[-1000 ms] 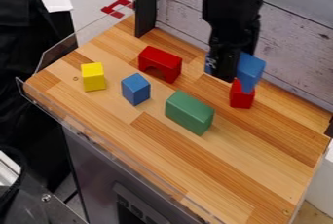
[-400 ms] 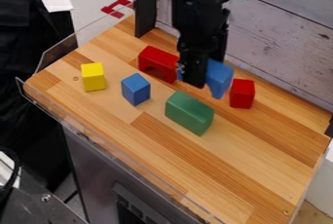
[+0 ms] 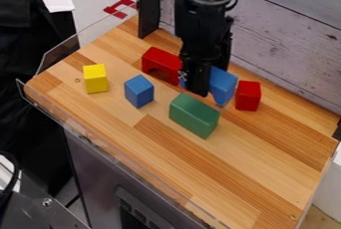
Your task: Put the blue arch on the top of green cube
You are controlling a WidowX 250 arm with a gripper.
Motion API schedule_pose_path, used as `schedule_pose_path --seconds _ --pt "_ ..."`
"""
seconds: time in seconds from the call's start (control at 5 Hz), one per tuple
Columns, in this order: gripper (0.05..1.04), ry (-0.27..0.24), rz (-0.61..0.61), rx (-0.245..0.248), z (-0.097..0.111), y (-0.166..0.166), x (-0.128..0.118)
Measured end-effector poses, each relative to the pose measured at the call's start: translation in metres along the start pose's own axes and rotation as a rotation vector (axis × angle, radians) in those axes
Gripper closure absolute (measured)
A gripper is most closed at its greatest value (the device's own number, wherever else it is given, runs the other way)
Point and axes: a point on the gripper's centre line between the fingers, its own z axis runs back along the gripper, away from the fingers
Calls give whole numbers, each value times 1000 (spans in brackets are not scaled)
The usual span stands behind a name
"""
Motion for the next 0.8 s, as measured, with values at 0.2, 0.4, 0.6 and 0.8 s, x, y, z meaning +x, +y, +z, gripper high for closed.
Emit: schedule_pose_path --seconds 0.2,0.4,0.6,0.8 --pt "494 -12 3 18 -6 1 3" --pt "494 -15 10 21 -9 2 4" --pt "494 -19 27 33 -12 6 9" --pt "494 -14 33 41 -15 9 9"
